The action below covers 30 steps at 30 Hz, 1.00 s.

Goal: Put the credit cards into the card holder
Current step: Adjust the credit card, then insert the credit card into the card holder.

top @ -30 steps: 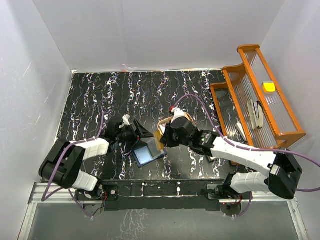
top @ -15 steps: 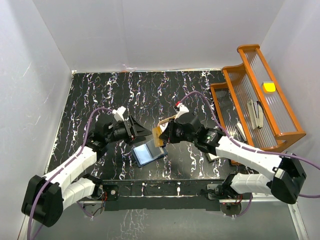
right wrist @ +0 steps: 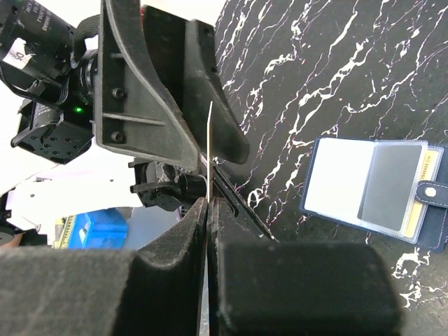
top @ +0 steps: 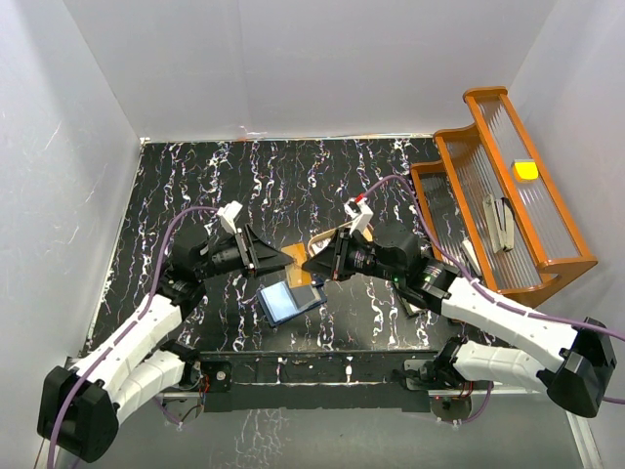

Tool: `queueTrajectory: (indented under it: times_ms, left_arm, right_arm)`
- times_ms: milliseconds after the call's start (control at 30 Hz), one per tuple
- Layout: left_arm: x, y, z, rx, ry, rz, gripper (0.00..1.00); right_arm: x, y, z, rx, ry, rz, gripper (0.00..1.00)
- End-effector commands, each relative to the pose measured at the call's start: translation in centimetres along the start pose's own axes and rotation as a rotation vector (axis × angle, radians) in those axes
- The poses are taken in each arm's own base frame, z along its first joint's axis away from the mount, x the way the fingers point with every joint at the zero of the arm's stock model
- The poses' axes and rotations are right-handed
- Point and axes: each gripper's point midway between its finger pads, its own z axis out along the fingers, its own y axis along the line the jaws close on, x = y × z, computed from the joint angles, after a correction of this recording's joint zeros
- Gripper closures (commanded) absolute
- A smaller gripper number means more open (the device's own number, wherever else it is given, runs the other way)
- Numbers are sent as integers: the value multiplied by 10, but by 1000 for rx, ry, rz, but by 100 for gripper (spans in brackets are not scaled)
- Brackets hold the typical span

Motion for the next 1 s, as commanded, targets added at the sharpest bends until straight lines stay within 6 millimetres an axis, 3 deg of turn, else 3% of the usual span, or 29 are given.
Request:
queueTrajectory:
  times_ms: [0, 67, 133, 233, 300, 500, 700, 967]
  left_arm:
    - [5, -23, -7, 91, 15, -12, 74]
    - [4, -24, -8, 88, -1, -19, 90]
    - [2, -23, -9, 84, -17, -22, 100]
    - [0, -19, -10, 59, -47, -22, 100]
    - [-3, -6, -10, -8, -72, -2, 100]
    - [-6, 62, -21, -333, -134, -7, 100]
    - [-3, 104, -12, -401, -118, -89, 100]
    - [-4, 140, -13, -449, -93, -162, 100]
  right_arm:
    - [-11, 16, -4, -77, -43, 2, 100]
    - [-9, 13, -4, -67, -41, 5, 100]
    - [-7, 9, -3, -53, -38, 10, 100]
    - [-1, -1, -1, -16, -17, 14, 89]
    - [3, -12, 0, 29, -4, 11, 80]
    - [14, -59, 2, 222, -1, -1, 62]
    - [37, -108, 19, 376, 79, -41, 59]
    - [58, -145, 46, 470, 196, -109, 62]
